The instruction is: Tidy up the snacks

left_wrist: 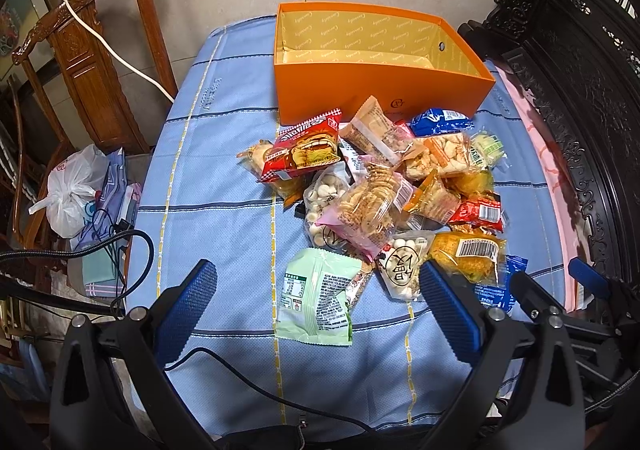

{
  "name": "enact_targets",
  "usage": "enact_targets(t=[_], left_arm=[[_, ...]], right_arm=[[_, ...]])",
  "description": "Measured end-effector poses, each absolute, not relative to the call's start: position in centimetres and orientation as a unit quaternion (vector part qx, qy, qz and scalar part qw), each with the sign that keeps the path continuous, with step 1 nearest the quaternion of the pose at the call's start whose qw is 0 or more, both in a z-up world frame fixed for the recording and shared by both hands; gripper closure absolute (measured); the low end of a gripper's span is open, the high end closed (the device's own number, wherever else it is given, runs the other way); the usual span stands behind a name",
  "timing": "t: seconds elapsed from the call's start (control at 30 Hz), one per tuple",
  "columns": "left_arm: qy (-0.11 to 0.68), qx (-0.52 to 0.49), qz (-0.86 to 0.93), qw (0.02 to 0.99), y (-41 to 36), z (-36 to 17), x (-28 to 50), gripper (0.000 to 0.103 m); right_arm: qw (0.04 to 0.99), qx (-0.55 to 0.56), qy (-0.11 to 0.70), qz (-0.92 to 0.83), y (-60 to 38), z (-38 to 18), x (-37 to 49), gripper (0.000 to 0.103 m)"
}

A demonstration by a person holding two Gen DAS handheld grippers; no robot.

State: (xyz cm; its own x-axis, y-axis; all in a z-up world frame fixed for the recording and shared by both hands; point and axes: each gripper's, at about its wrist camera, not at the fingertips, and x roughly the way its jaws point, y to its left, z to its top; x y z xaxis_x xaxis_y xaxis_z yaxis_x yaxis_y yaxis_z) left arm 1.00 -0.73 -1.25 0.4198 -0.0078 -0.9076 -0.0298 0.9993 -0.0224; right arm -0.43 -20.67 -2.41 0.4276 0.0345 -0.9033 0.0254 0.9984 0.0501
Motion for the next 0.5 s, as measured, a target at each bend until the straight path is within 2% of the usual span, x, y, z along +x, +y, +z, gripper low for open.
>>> enact_targets(t=[0.5], left_arm=[[0.562,-0.043,0.000,0.826,0.5,-4.5,3.0,0.004]], right_arm=[[0.850,0.029,0.527,0.008,-22.1,-3.7,0.8,0.004]])
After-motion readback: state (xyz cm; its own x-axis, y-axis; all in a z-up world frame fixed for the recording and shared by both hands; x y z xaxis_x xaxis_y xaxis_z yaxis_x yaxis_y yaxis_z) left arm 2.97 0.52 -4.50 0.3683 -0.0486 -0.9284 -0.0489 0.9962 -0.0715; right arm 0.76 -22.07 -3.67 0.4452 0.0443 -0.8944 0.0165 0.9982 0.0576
